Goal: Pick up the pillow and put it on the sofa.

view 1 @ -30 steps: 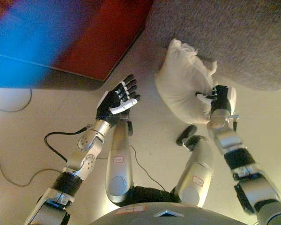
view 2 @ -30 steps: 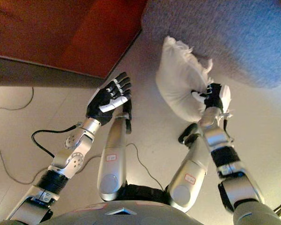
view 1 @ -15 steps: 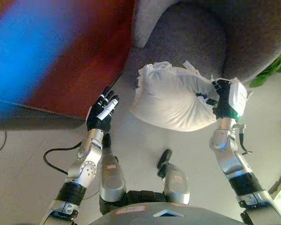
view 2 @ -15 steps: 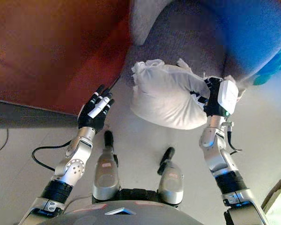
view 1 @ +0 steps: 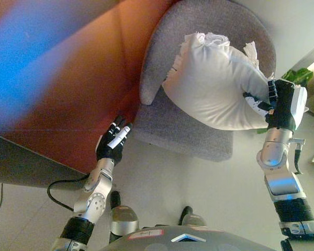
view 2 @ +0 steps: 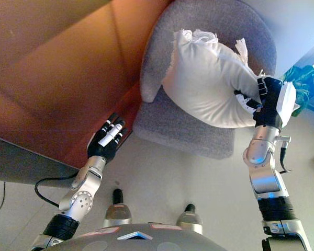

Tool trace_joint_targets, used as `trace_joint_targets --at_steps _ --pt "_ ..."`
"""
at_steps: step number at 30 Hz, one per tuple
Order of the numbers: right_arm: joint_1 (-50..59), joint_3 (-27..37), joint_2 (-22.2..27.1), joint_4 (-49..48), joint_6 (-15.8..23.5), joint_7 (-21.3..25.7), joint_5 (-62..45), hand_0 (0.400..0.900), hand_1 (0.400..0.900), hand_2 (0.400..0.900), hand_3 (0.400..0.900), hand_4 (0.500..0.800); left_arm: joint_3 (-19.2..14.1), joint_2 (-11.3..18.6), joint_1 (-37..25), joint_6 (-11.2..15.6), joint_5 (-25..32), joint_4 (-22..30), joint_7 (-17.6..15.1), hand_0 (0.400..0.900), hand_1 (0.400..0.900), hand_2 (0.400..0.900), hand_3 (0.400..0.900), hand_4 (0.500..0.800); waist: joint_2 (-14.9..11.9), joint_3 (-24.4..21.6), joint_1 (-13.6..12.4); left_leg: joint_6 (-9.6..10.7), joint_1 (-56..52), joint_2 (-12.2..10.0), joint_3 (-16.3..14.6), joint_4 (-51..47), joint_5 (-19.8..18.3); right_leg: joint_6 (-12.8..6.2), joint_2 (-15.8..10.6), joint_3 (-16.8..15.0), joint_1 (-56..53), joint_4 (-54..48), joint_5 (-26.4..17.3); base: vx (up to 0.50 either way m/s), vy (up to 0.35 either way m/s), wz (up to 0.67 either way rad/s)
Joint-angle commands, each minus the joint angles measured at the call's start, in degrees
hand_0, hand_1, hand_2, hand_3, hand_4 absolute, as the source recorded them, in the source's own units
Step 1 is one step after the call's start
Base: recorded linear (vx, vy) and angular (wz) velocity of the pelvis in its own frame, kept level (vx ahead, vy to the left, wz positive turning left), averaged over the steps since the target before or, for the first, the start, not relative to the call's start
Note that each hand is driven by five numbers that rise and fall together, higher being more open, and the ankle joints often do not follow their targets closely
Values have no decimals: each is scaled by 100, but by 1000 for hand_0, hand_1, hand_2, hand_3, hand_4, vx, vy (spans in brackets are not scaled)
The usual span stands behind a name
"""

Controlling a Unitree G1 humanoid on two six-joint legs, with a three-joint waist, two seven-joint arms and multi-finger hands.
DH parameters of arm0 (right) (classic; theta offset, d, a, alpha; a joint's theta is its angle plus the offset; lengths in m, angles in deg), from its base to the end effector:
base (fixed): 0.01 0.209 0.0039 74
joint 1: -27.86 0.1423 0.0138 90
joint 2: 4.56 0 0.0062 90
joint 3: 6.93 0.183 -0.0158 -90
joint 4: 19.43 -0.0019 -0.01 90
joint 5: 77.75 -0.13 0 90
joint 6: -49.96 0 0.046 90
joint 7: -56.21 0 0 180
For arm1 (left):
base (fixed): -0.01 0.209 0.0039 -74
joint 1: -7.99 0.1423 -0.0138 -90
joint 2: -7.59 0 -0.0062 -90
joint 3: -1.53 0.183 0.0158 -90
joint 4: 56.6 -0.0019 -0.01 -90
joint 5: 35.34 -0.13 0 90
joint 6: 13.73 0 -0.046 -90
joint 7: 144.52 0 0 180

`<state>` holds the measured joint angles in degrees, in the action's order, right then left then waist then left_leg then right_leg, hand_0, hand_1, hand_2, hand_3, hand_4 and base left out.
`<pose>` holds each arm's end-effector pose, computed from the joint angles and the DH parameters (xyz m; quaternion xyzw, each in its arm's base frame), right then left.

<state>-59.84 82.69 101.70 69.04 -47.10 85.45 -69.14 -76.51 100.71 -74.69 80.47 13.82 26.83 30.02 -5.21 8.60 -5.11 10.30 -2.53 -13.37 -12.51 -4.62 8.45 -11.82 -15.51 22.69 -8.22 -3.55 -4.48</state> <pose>0.2035 -0.2484 0.0826 -0.3438 -0.0635 -0.2529 0.9021 0.1601 0.1885 0.0052 -0.2506 0.1369 0.0333 0.9578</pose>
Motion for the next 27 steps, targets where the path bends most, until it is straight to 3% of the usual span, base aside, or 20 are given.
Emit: trace_joint_targets --at_steps 1,6,10,15,19,21,22,23,27 --pt "920 566 612 -59 372 276 -65 400 400 400 400 500 -91 22 -214 165 -204 236 574 900 900 900 900 800 -33 -594 -263 -412 -331 89 -26 -38 -553 -57 -193 410 -6 -45 -529 166 -61 26" --pt "1574 313 610 890 -29 553 23 400 400 400 400 500 -180 265 -46 -103 -320 407 936 900 900 900 900 800 -29 -533 -605 -368 -358 120 205 -38 -563 -35 -178 632 -216 -83 -466 191 -79 29" --pt "2433 -43 830 1996 -426 944 -380 400 400 400 400 500 -162 625 -70 -377 -259 586 1206 900 900 900 900 800 -74 -431 -948 -325 -209 174 454 -38 -536 -39 -150 775 -244 -104 -457 130 -128 33" --pt "3465 -425 1136 3587 -535 1418 -1358 400 400 400 400 500 -200 1048 -288 -703 -224 801 1484 900 900 900 900 800 -133 -195 -1372 -273 133 184 754 -38 -434 -57 -114 1012 -149 -114 -502 0 -151 27" --pt "4075 -716 1368 4300 -691 1565 -1781 400 400 400 400 500 -228 1313 -509 -798 -181 858 1557 900 900 900 900 800 -190 -13 -1587 -271 391 164 929 -38 -381 -71 -88 1126 -21 -113 -528 -11 -165 14" --pt "4221 -811 1463 4522 -626 1618 -2052 400 400 400 400 500 -281 1386 -537 -834 -213 885 1584 900 900 900 900 800 -204 33 -1637 -230 395 112 1019 -38 -482 -148 -23 1037 -34 -117 -441 59 -157 3" --pt "4278 -821 1500 4631 -616 1536 -2153 678 678 678 678 667 -300 1438 -538 -842 -230 889 1617 900 900 900 900 800 -209 58 -1674 -225 419 87 1025 -38 -491 -152 -10 1051 -27 -118 -433 6 -124 0" --pt "4323 -861 1526 4729 -684 1435 -2292 900 900 900 900 800 -301 1487 -548 -815 -236 866 1645 900 900 900 900 800 -220 84 -1696 -227 446 83 1039 -38 -491 -159 -9 1051 -12 -121 -433 -6 -127 0" --pt "4570 -1003 1631 5034 -679 1599 -2679 900 900 900 900 800 -366 1657 -629 -733 -305 956 1732 900 900 900 900 800 -258 192 -1748 -245 556 42 1096 -38 -489 -163 30 992 69 -137 -417 -76 -118 -4"
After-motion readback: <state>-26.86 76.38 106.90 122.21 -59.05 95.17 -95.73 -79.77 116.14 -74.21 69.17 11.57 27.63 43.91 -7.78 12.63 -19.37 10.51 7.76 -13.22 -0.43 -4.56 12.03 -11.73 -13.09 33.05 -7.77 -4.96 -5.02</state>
